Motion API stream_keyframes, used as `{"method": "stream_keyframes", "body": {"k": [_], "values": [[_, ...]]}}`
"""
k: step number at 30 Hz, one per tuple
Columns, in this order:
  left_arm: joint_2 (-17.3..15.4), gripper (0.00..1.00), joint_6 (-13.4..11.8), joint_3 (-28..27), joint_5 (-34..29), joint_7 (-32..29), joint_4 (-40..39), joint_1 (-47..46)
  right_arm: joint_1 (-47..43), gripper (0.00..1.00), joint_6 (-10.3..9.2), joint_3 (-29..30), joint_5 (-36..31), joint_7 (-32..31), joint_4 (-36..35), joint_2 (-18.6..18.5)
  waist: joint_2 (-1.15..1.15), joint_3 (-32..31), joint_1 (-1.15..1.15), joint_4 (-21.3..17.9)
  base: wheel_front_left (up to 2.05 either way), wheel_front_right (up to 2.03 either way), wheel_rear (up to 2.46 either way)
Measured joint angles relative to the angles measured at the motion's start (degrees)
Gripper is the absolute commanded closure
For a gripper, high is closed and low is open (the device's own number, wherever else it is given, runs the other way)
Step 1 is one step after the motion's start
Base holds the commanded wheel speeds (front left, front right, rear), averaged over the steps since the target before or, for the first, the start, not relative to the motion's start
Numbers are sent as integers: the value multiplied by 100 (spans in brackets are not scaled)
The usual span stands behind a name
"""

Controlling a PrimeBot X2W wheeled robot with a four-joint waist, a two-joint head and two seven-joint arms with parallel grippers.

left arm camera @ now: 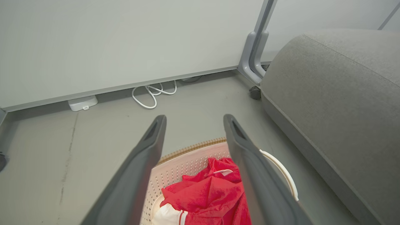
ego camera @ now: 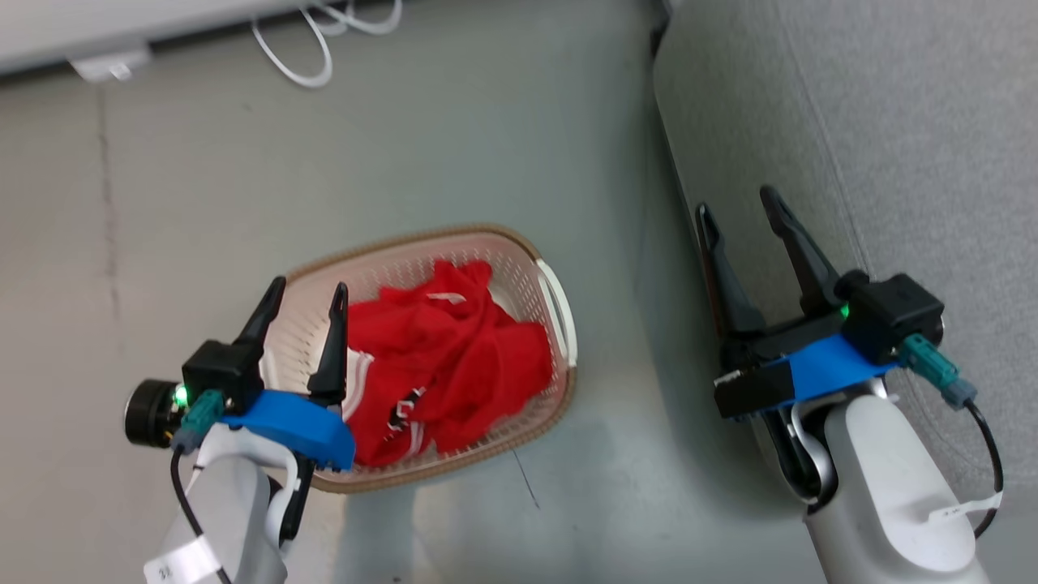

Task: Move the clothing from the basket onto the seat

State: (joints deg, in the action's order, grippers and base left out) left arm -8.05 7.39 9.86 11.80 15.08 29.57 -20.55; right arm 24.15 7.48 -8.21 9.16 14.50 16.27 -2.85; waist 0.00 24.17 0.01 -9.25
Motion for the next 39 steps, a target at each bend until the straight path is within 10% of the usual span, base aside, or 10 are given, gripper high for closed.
{"method": "stream_keyframes", "body": {"k": [17, 38, 39], "values": [[-781, 0, 2, 1615, 70, -219, 1624, -1357, 553, 0, 1, -498, 778, 49, -461, -4, 0, 1835, 0, -865, 0, 0, 0], [-1204, 0, -436, 1474, 142, -482, 2566, -2098, 628, 0, 1, -873, 1334, 53, -745, -4, 0, 2719, -1, -1646, 0, 0, 0], [-1202, 50, -439, 1474, 157, -482, 2586, -2107, 628, 0, 1, -873, 1347, 53, -750, -4, 0, 2720, 0, -1647, 0, 0, 0]]}}
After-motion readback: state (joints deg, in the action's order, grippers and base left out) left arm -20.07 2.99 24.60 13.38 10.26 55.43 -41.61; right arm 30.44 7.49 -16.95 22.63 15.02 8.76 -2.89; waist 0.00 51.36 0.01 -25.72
